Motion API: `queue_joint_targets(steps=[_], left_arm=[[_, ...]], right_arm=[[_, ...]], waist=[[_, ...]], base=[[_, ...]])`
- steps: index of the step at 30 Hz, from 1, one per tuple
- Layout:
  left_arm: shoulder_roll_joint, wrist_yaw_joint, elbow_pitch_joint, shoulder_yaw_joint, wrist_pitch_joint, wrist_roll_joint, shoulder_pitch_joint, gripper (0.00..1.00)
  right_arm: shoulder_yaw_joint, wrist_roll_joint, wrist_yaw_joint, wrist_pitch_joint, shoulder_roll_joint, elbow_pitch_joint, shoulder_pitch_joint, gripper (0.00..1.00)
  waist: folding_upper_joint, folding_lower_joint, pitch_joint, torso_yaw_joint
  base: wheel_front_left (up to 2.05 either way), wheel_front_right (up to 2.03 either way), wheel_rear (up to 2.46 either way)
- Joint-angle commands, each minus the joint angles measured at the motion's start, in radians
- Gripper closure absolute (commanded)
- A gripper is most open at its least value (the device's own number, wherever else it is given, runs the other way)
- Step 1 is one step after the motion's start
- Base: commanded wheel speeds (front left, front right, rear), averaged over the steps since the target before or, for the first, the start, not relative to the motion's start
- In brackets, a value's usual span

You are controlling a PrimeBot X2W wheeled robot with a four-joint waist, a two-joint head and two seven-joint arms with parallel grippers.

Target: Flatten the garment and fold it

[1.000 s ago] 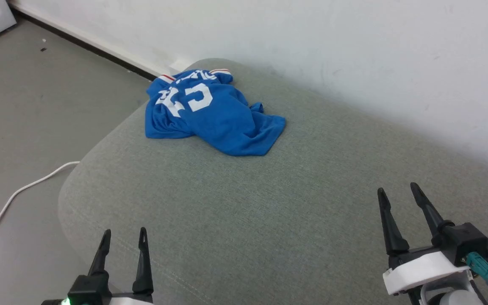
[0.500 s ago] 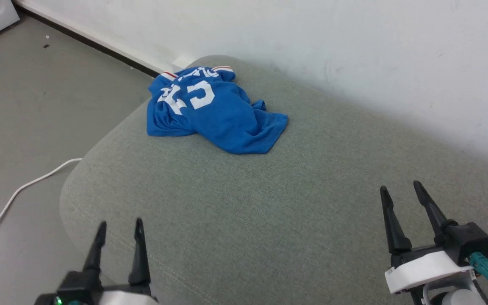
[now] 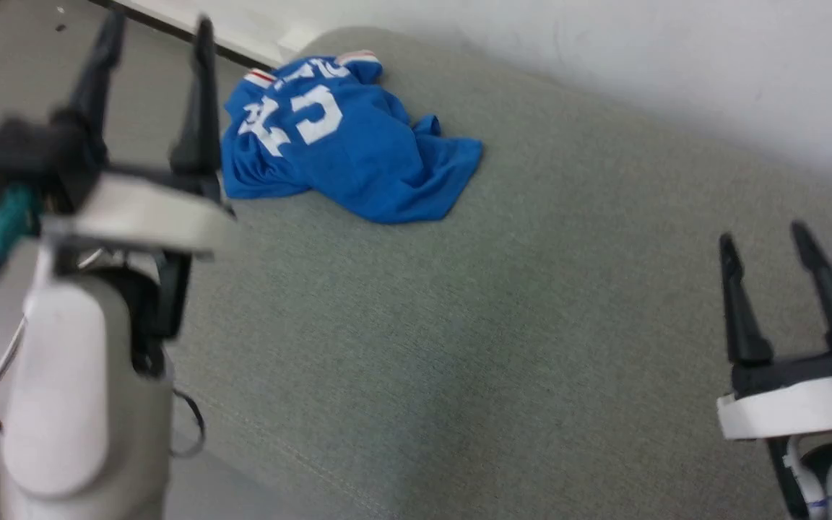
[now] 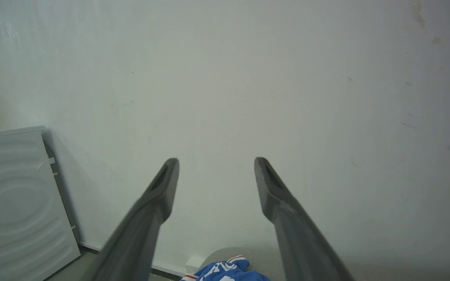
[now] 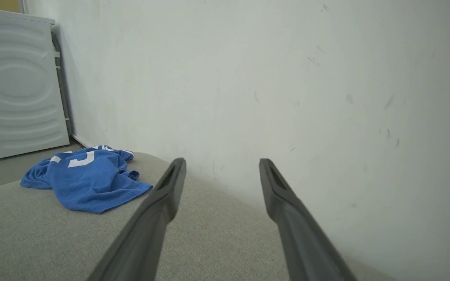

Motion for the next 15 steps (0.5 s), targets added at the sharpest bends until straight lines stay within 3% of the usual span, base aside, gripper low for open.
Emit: queue_joint_targets(steps=[1, 7, 15], left_arm=[[0.019, -0.009, 0.034, 0.005, 0.026, 0.002, -0.050, 0.00], [0.091, -0.057, 0.224, 0.004, 0.150, -0.021, -0.279, 0.00], [0.179, -0.094, 0.461, -0.008, 0.318, -0.074, -0.405, 0.00]], right_arm=[[0.003, -0.006, -0.001, 0.019, -0.017, -0.036, -0.022, 0.00], [0.030, 0.015, -0.001, 0.122, -0.090, -0.209, -0.061, 0.00], [0.046, 0.048, -0.001, 0.223, -0.163, -0.373, -0.106, 0.00]], waist=[[0.0000, -0.0002, 0.102, -0.058], [0.0000, -0.0002, 0.244, -0.125], [0.0000, -0.0002, 0.393, -0.195]], base=[[0.00, 0.00, 0.00], [0.00, 0.00, 0.00], [0.00, 0.00, 0.00]])
